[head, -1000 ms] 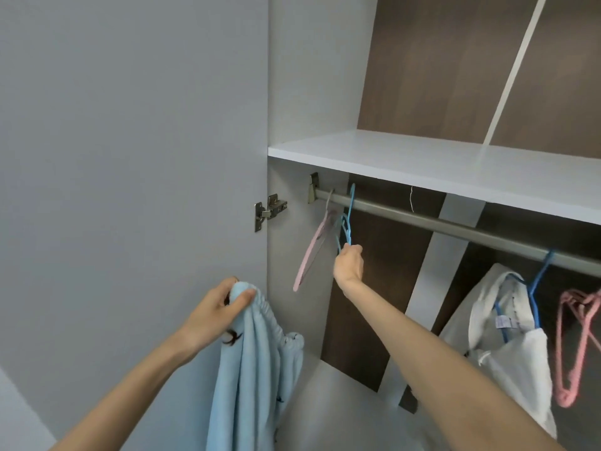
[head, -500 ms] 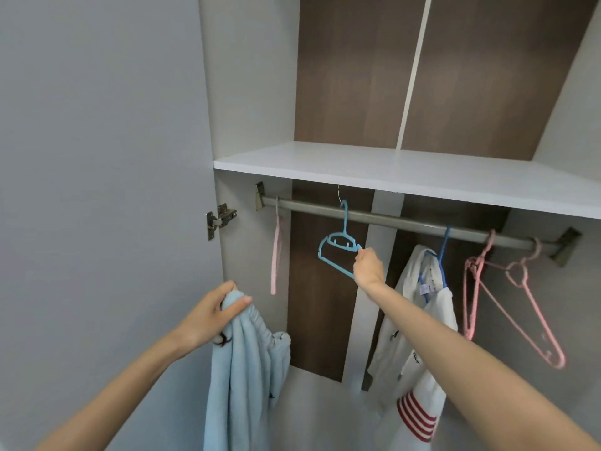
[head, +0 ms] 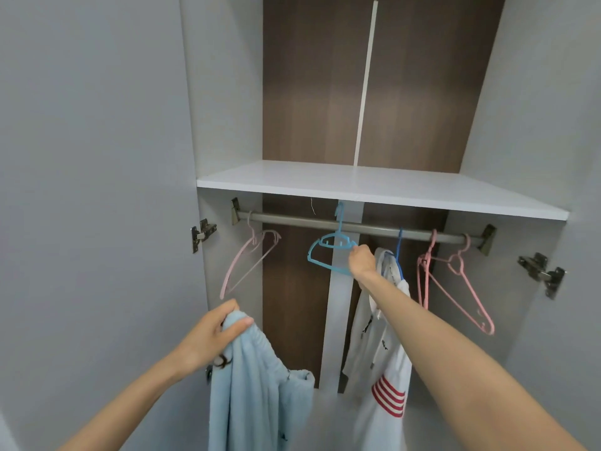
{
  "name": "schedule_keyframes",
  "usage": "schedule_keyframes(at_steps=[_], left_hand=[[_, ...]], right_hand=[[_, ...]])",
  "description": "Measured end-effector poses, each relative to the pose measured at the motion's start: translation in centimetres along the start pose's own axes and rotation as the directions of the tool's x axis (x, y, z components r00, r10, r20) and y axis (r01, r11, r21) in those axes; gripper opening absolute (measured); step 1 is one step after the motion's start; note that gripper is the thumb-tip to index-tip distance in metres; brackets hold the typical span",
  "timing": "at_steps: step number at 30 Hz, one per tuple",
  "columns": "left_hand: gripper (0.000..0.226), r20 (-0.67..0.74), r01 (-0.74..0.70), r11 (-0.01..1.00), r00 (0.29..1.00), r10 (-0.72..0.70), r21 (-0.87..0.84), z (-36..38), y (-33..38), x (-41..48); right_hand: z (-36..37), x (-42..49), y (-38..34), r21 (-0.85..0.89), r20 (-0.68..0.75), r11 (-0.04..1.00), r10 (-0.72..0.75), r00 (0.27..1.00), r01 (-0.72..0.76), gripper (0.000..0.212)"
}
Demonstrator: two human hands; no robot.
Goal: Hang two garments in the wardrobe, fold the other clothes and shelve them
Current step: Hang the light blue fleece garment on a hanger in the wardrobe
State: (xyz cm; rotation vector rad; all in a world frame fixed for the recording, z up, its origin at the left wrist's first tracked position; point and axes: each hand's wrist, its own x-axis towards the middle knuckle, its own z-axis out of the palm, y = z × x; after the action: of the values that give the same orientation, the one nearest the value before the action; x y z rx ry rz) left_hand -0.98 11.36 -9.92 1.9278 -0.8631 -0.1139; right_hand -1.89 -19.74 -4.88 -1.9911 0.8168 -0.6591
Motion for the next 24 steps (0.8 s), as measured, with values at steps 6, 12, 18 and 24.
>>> schedule_keyframes(at_steps=[6,12,18,24], left_hand=[[0.031,0.058,-0.029,0.998,0.998,0.026,0.061,0.1,0.3,-0.8],[0.016,0.215,-0.142,0.982,0.97,0.113,0.125,1.4,0.3,-1.7],[0.026,0.298,-0.103,0.974,0.954,0.039,0.202,2.2,-0.1,-2.8],[0.028,0.312,-0.02,0.951,0.947,-0.081,0.307,1.6,-1.1,-3.8]], right_hand=[[-1.8,-5.8,1.4,-0.056,-0.039,0.994,-0.095,0.995,0.093,0.026],[-7.2,-12.4,6.5,-0.003,-0.16,0.977,-0.21,0.964,0.213,0.04],[-12.8,-16.0,11.0,-0.045,-0.165,0.984,-0.177,0.97,0.172,0.054],[-15.6,-16.0,11.7,-0.011,-0.116,0.998,-0.06,0.991,0.06,0.06]])
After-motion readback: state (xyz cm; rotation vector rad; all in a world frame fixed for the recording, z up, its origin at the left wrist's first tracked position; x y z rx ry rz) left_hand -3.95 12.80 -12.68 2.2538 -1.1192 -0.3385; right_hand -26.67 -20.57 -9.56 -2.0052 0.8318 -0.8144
